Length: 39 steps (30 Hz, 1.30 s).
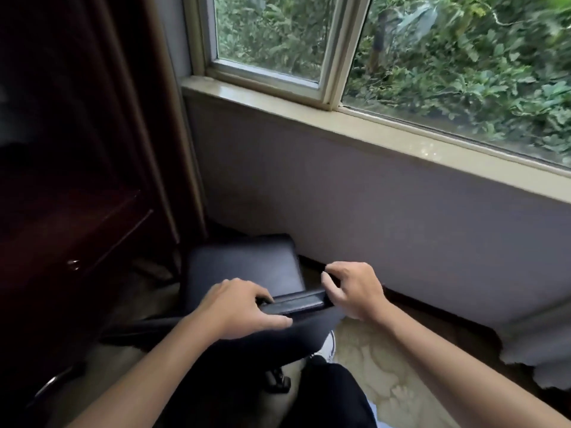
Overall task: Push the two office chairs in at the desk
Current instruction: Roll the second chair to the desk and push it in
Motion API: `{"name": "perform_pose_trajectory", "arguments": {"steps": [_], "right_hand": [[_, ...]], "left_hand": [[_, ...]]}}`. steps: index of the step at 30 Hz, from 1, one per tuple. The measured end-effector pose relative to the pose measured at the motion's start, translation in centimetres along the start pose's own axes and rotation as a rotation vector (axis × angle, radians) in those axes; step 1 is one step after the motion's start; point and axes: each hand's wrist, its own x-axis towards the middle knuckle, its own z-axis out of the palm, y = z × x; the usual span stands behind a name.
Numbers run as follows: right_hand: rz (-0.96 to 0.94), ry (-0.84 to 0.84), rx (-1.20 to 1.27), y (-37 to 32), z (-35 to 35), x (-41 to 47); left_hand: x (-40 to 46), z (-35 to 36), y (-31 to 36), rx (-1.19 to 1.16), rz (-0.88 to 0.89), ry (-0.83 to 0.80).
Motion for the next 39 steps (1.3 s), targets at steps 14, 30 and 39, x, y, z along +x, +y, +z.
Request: {"name": "perform_pose_trajectory", "arguments": {"steps": [14,30,39], "right_hand": [[-0.296,0.039,0.108,10.5,-1.0,5.8],[-0.581,-0.138,0.135,20.5,-0.9,18.2],[-0.763,-0.21,0.127,23.3,-0.2,25.9]], "left_hand": [[0.0,3.2,5.2,-0.125,-0.239,0.228],[7.9,8.2,17.3,-0.075,-0.857,0.584],[14.1,8.7,21.4,-0.274,-1.001,0.673]]}}
